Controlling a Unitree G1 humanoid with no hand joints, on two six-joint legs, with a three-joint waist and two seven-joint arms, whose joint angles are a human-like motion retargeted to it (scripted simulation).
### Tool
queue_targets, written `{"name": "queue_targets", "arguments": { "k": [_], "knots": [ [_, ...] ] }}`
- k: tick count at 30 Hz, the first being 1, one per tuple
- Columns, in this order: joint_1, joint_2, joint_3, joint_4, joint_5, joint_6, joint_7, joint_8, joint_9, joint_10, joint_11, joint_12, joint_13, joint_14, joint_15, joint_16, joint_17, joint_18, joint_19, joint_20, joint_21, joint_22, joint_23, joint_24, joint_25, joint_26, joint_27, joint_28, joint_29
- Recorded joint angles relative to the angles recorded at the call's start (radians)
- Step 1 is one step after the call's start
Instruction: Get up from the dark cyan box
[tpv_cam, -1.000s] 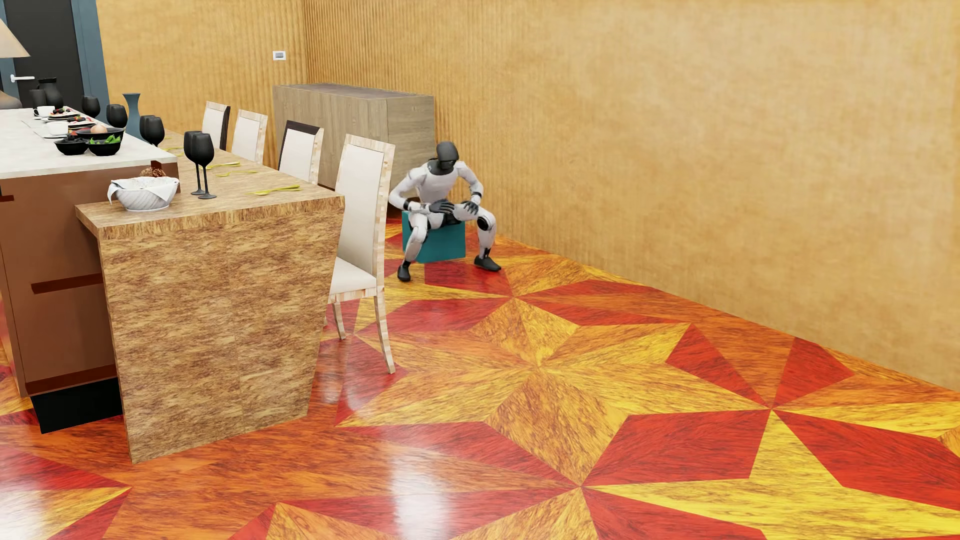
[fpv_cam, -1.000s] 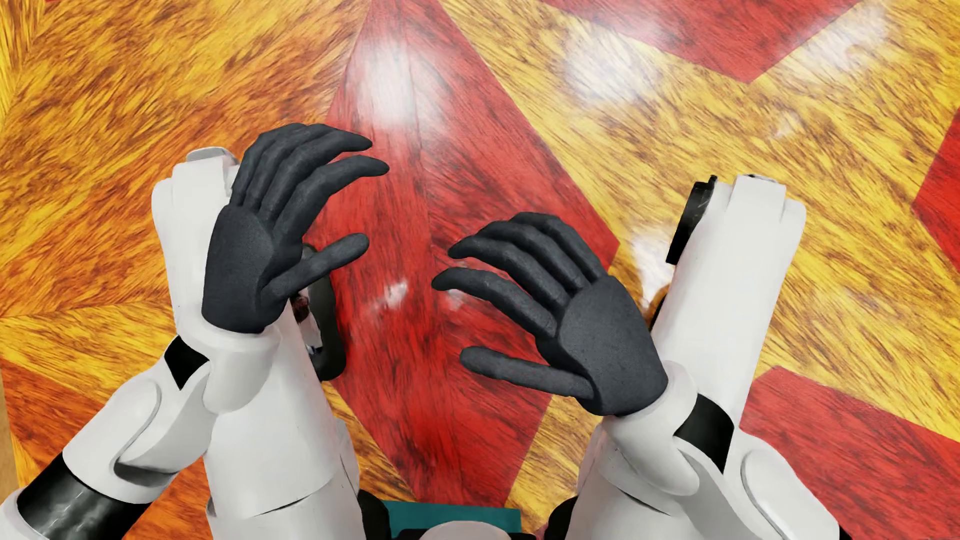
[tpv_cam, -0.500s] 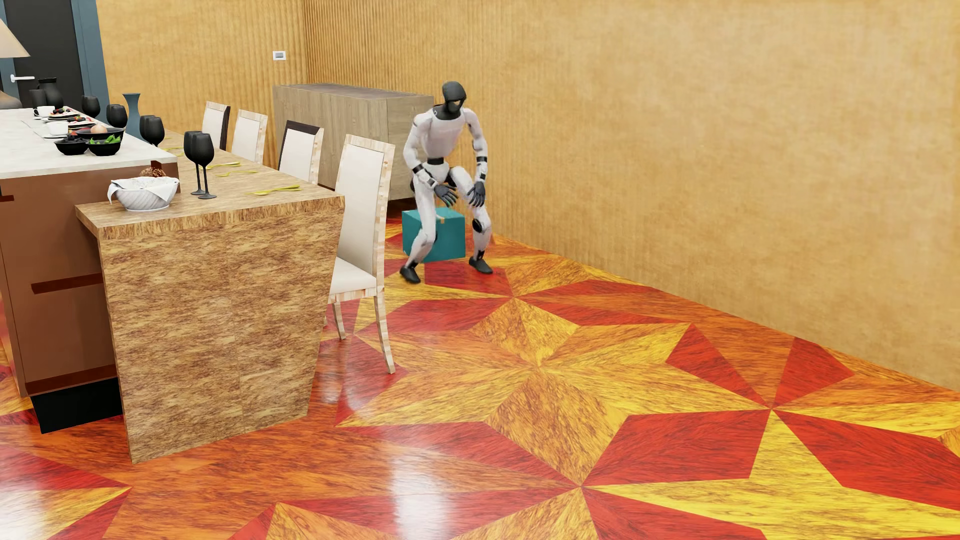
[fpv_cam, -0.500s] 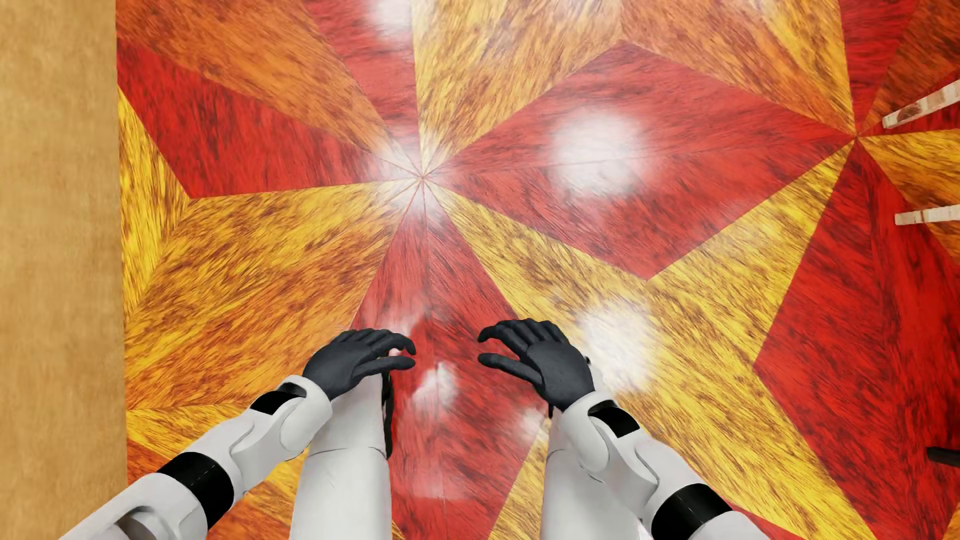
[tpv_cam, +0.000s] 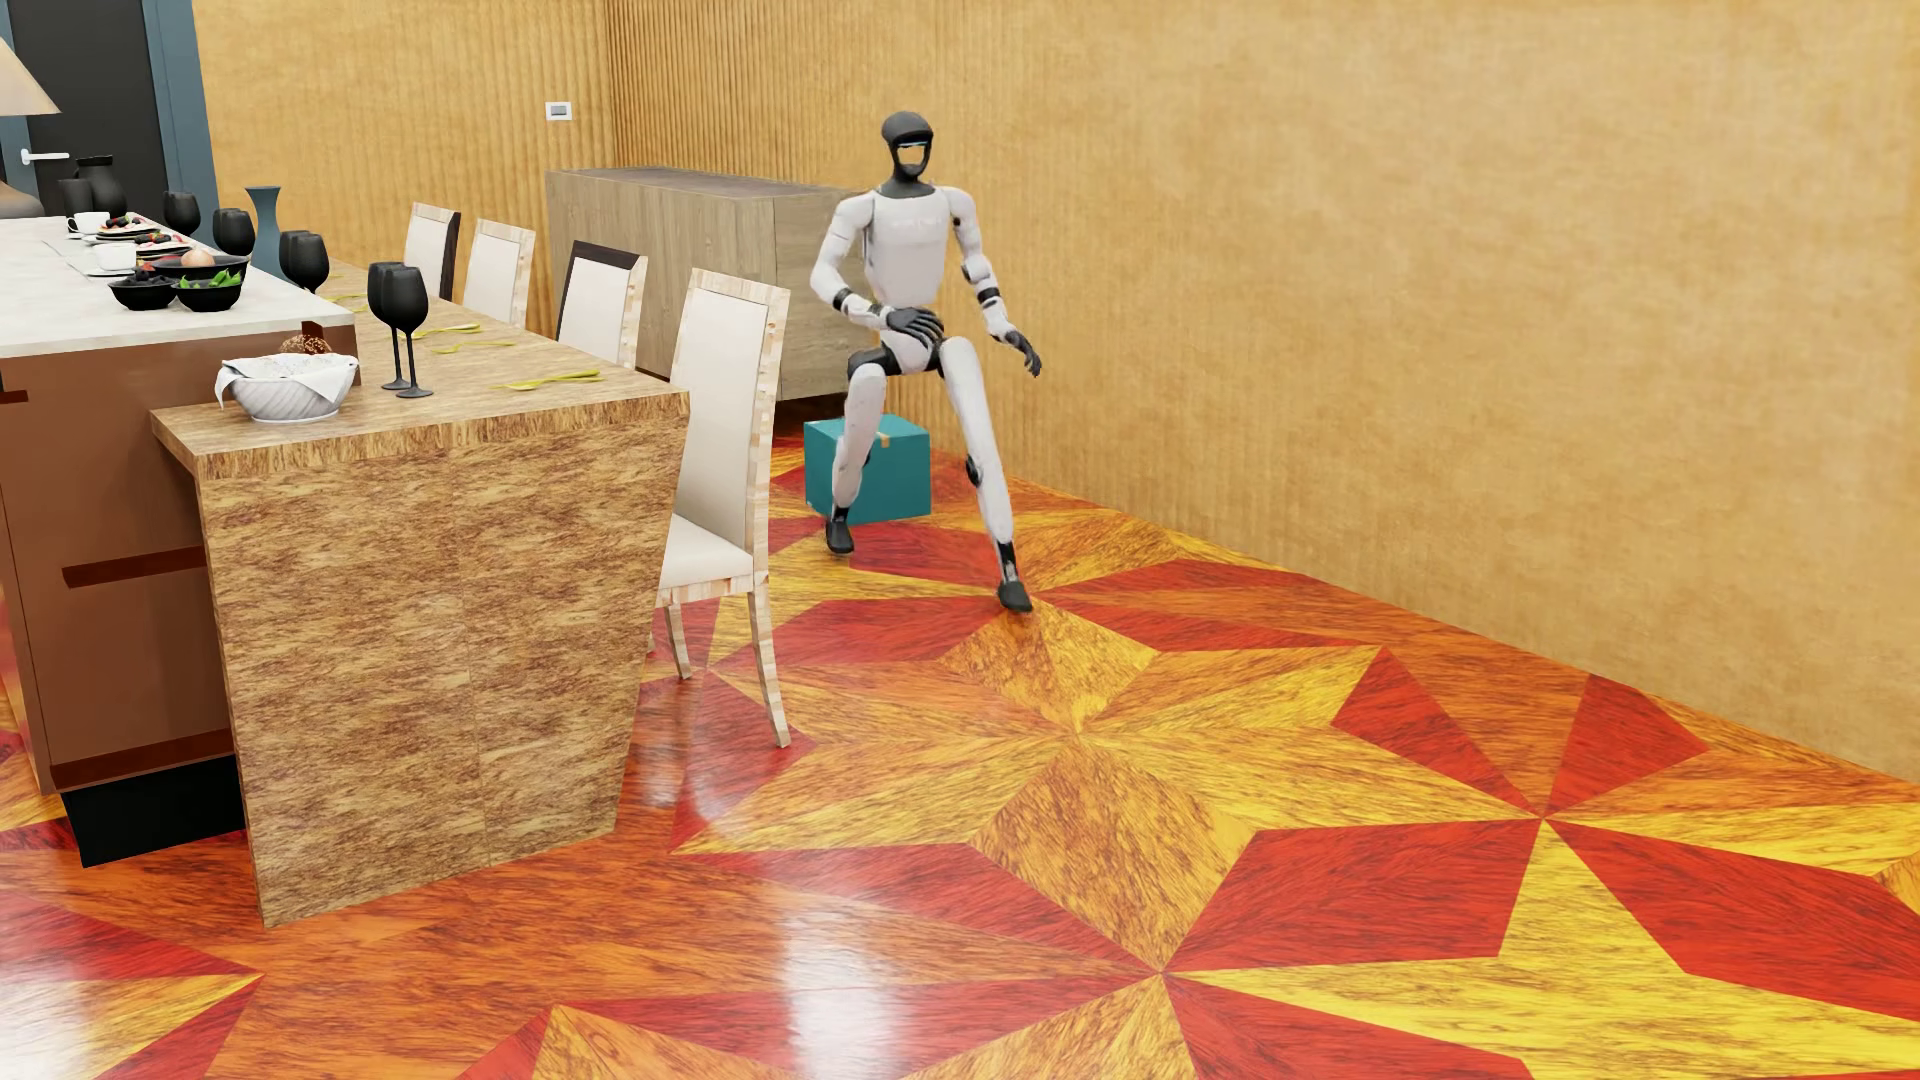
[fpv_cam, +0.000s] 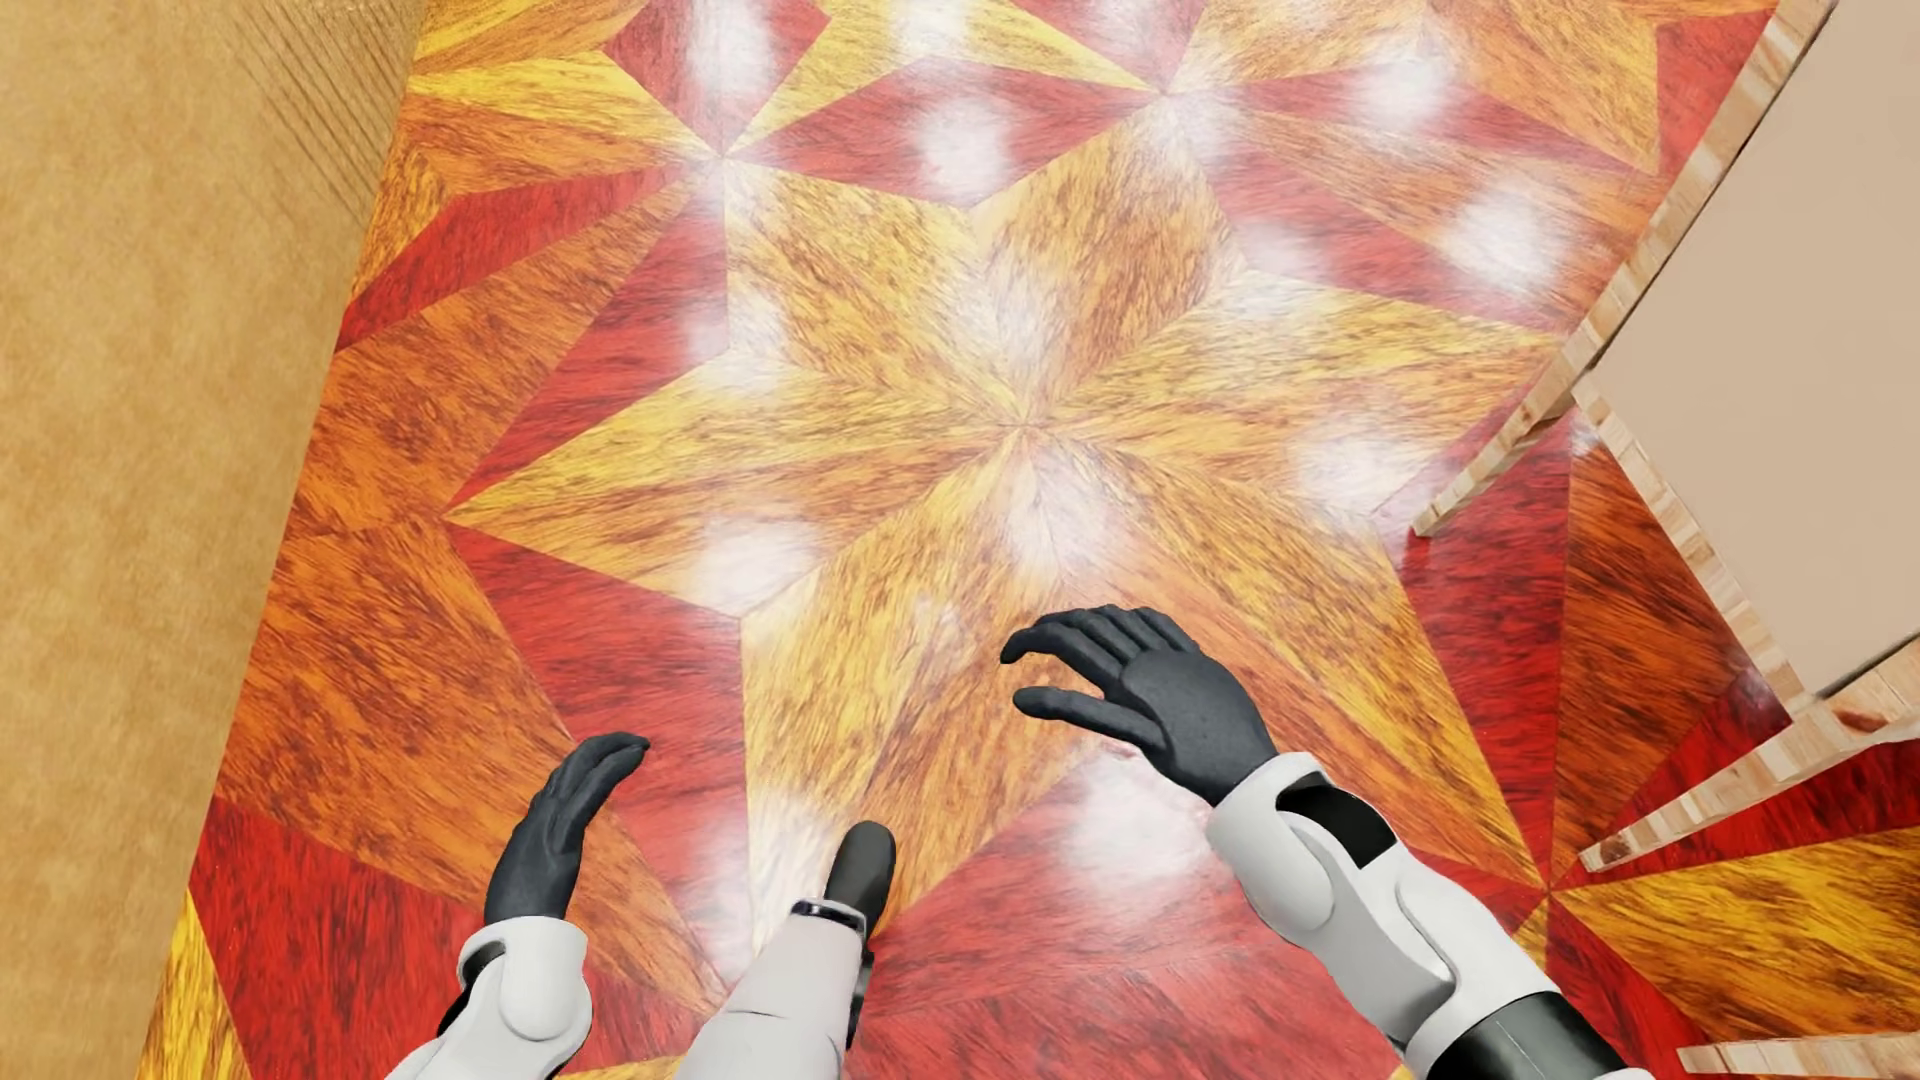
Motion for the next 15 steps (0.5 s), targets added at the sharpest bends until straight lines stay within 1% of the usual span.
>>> {"name": "queue_targets", "arguments": {
  "k": [1, 2, 3, 4, 5, 6, 7, 8, 9, 10, 11, 12, 13, 14, 15],
  "knots": [
    [-0.012, -0.015, 0.014, 0.031, -0.021, -0.015, -0.005, -0.015, -0.004, 0.118, 0.091, 0.008, 0.025, -0.060, 0.012, 0.036, -0.004, -0.022, 0.038, 0.032, -0.008, 0.031, 0.011, 0.006, -0.013, -0.018, -0.010, -0.050, 0.011],
    [-0.036, -0.049, 0.011, 0.004, -0.051, -0.038, -0.014, 0.000, -0.040, 0.191, 0.195, 0.032, 0.075, -0.039, 0.061, 0.073, -0.001, -0.049, 0.073, 0.020, -0.063, 0.046, 0.044, 0.021, -0.029, -0.013, -0.003, -0.080, 0.060],
    [0.004, -0.082, -0.006, -0.031, -0.068, -0.053, 0.025, 0.002, -0.061, 0.212, 0.324, 0.049, 0.148, -0.073, 0.152, 0.101, 0.011, 0.027, 0.108, -0.015, -0.107, 0.065, 0.102, 0.063, -0.030, -0.011, 0.022, -0.097, 0.045],
    [0.115, -0.139, -0.030, -0.044, -0.069, -0.046, 0.064, 0.004, -0.077, 0.165, 0.496, 0.072, 0.224, -0.074, 0.330, 0.125, 0.043, 0.090, 0.097, -0.036, -0.163, 0.083, 0.197, 0.067, -0.014, -0.003, 0.055, -0.146, 0.037],
    [0.127, -0.301, -0.053, -0.048, -0.047, -0.062, 0.041, 0.070, -0.067, 0.222, 0.736, 0.036, 0.231, -0.158, 0.544, 0.163, 0.082, 0.102, 0.045, -0.073, -0.190, 0.091, 0.296, 0.047, 0.000, -0.025, 0.089, -0.124, 0.017],
    [0.176, -0.452, -0.070, -0.065, -0.022, -0.076, 0.029, 0.135, -0.057, 0.228, 0.990, 0.015, 0.248, -0.214, 0.471, 0.192, 0.121, 0.139, -0.004, -0.093, -0.204, 0.078, 0.390, 0.048, 0.002, -0.047, 0.140, -0.114, -0.057],
    [0.286, -0.562, -0.099, -0.058, -0.013, -0.076, 0.034, 0.174, -0.029, 0.168, 1.136, -0.008, 0.256, -0.249, 0.386, 0.215, 0.155, 0.149, 0.001, -0.087, -0.204, 0.062, 0.512, 0.099, 0.009, -0.054, 0.149, -0.145, -0.130],
    [0.374, -0.690, -0.125, -0.066, -0.001, -0.065, 0.052, 0.192, -0.005, 0.113, 1.215, -0.046, 0.244, -0.255, 0.333, 0.226, 0.194, 0.183, 0.064, -0.102, -0.220, 0.057, 0.640, 0.098, 0.062, -0.061, 0.165, -0.154, -0.193],
    [0.523, -0.784, -0.161, -0.054, 0.030, -0.039, 0.106, 0.172, 0.011, -0.022, 1.212, -0.056, 0.262, -0.266, 0.272, 0.218, 0.208, 0.191, 0.038, -0.097, -0.218, 0.065, 0.737, 0.087, 0.079, -0.053, 0.177, -0.143, -0.248],
    [0.597, -0.904, -0.193, -0.034, 0.066, -0.042, 0.120, 0.189, 0.003, -0.110, 1.147, -0.082, 0.272, -0.258, 0.229, 0.244, 0.230, 0.168, 0.014, -0.084, -0.215, 0.040, 0.793, 0.116, 0.088, -0.058, 0.204, -0.155, -0.245],
    [0.722, -0.972, -0.241, -0.027, 0.079, -0.034, 0.140, 0.204, 0.018, -0.248, 1.018, -0.093, 0.283, -0.239, 0.213, 0.248, 0.225, 0.157, 0.003, -0.082, -0.222, 0.019, 0.804, 0.130, 0.053, -0.082, 0.186, -0.137, -0.172],
    [0.804, -1.025, -0.280, -0.011, 0.082, -0.017, 0.152, 0.218, 0.007, -0.322, 0.836, -0.105, 0.312, -0.248, 0.243, 0.254, 0.214, 0.132, 0.022, -0.098, -0.248, -0.016, 0.795, 0.117, 0.051, -0.042, 0.192, -0.108, -0.036],
    [0.919, -1.044, -0.301, -0.021, 0.084, 0.017, 0.168, 0.211, -0.008, -0.395, 0.623, -0.094, 0.343, -0.260, 0.311, 0.233, 0.154, 0.153, 0.013, -0.127, -0.250, -0.031, 0.769, 0.040, 0.082, -0.070, 0.142, -0.133, 0.007],
    [0.974, -1.057, -0.301, -0.007, 0.131, 0.031, 0.181, 0.178, -0.009, -0.391, 0.413, -0.113, 0.354, -0.310, 0.373, 0.236, 0.132, 0.138, -0.043, -0.161, -0.276, -0.037, 0.764, 0.006, 0.110, -0.071, 0.108, -0.123, 0.017],
    [1.008, -1.018, -0.308, 0.005, 0.126, 0.021, 0.202, 0.138, -0.020, -0.360, 0.167, -0.113, 0.394, -0.343, 0.424, 0.243, 0.155, 0.126, -0.073, -0.196, -0.350, -0.043, 0.762, 0.009, 0.110, -0.080, 0.114, -0.127, 0.029]
  ]
}}
